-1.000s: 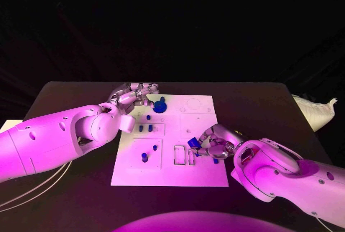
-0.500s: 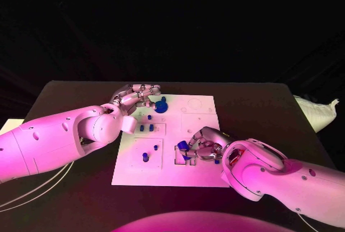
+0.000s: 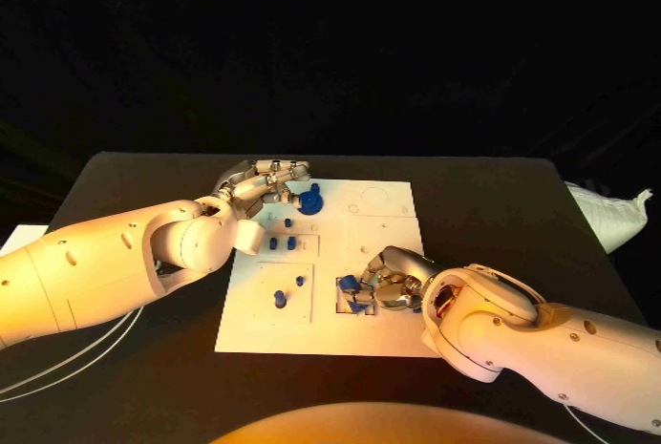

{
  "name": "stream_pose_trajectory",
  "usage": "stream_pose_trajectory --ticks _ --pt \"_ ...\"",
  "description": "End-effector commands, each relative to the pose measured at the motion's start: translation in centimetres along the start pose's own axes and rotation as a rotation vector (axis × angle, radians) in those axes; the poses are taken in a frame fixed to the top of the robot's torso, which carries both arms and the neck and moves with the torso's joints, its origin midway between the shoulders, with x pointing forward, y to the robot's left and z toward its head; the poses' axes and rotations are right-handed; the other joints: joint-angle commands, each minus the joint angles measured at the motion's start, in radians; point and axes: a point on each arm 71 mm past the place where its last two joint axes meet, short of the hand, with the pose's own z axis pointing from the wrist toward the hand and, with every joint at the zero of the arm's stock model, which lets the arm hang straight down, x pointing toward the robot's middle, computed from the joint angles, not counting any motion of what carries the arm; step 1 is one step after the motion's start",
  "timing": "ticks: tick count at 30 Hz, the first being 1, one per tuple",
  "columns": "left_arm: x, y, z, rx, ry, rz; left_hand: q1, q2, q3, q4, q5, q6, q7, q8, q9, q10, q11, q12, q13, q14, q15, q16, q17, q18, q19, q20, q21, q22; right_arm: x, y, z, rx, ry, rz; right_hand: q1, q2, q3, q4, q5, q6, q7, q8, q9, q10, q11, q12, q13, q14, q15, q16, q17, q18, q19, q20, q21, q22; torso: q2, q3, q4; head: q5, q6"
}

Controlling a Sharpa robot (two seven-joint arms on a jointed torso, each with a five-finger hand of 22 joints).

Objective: Assemble the parts on the task board

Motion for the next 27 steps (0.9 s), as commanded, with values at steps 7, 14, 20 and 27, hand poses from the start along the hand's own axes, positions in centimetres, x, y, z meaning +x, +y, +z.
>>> stream_pose_trajectory --ticks 7,14,20,27 --pt "0.29 -0.04 0.07 0.007 0.023 -0.003 0.011 0.001 -0.001 -0.007 0.001 -0.005 -0.002 0.005 0.000 -0.007 -0.003 0.003 0.001 -0.007 0.001 -0.002 -0.001 0.011 0.003 0.000 -0.006 -0.001 0.22 -0.06 0.05 0.008 0.023 -0.032 -0.047 0.004 -0.027 0.000 -0.097 0.037 -0.033 0.012 0.047 0.006 -0.010 -0.003 0.016 0.084 -0.009 0.000 0.164 -0.006 0.002 -0.009 0.002 -0.001 -0.001 0.0002 -0.0003 0.003 0.000" --pt "0.27 -0.03 0.06 0.006 0.023 -0.003 0.011 0.001 -0.001 -0.007 0.001 -0.005 -0.002 0.005 0.000 -0.007 -0.003 0.003 0.001 -0.007 0.001 -0.002 -0.001 0.011 0.003 0.000 -0.006 -0.001 0.01 -0.18 0.14 0.009 -0.003 -0.037 -0.172 -0.007 -0.111 0.001 -0.398 0.023 -0.029 0.008 0.073 -0.005 -0.006 -0.027 0.005 0.083 -0.006 -0.003 0.161 -0.004 -0.002 -0.007 -0.006 -0.011 0.000 0.0006 0.0000 0.002 0.001" --pt "0.24 -0.03 0.06 0.005 0.024 -0.004 0.012 0.001 0.000 -0.008 0.000 -0.006 -0.001 0.005 -0.001 -0.008 -0.002 0.004 0.001 -0.007 0.001 -0.002 -0.002 0.011 0.003 0.000 -0.006 -0.001 -0.10 -0.14 0.08 0.003 -0.016 -0.045 -0.204 -0.024 -0.119 0.003 -0.460 0.017 -0.027 0.007 0.086 -0.016 -0.004 -0.052 -0.010 0.084 -0.004 -0.001 0.165 -0.004 -0.003 -0.005 -0.007 -0.012 0.000 0.0011 0.0003 0.003 0.002" --pt "0.16 -0.03 0.03 0.005 0.023 -0.003 0.012 0.001 0.000 -0.008 0.000 -0.006 -0.001 0.005 -0.001 -0.008 -0.002 0.004 0.001 -0.007 0.001 -0.002 -0.002 0.011 0.003 0.000 -0.006 -0.001 -0.03 0.13 -0.27 -0.017 -0.009 -0.047 -0.081 -0.027 -0.089 -0.035 -0.418 0.017 -0.029 0.008 0.105 -0.009 -0.005 -0.048 -0.002 0.085 -0.005 0.002 0.171 -0.006 0.001 -0.005 -0.002 -0.002 0.001 0.0020 -0.0003 0.004 -0.002"
